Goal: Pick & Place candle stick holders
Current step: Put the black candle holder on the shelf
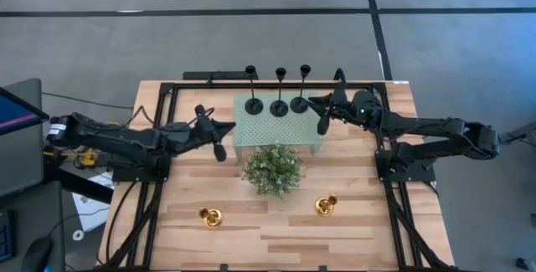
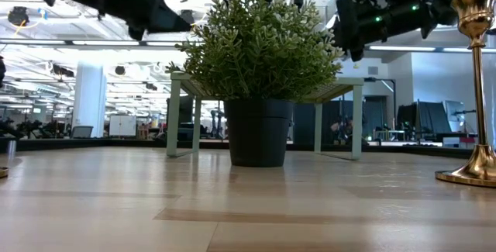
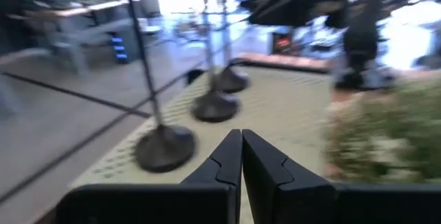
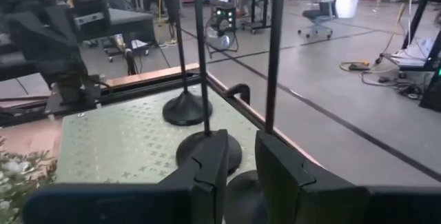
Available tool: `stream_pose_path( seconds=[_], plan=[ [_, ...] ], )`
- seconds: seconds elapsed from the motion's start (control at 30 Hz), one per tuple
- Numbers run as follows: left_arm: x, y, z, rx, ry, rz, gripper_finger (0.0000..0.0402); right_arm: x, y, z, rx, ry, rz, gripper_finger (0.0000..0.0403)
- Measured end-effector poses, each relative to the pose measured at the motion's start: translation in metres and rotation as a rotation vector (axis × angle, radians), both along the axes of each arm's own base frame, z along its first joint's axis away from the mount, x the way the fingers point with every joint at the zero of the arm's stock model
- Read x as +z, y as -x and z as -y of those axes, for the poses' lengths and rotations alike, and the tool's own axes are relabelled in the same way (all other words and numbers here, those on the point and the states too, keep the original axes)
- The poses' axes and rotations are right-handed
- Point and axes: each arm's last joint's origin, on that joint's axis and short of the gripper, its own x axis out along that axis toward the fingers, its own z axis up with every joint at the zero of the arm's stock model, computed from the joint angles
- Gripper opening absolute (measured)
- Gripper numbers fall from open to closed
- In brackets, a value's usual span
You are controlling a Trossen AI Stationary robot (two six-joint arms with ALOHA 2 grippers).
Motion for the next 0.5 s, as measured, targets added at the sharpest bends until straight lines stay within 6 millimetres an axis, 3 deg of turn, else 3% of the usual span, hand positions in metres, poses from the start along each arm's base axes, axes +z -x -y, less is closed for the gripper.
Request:
stream_pose_path(
  seconds=[0.2, 0.5],
  plan=[
    [-0.001, -0.015, 0.000, 0.061, -0.103, -0.002, 0.0011, 0.002, -0.001, -0.002, 0.012, 0.014, 0.013, 0.0065],
    [0.000, -0.017, 0.000, 0.063, -0.119, 0.011, 0.0011, 0.004, 0.000, 0.000, -0.013, 0.033, 0.034, 0.0065]
  ],
)
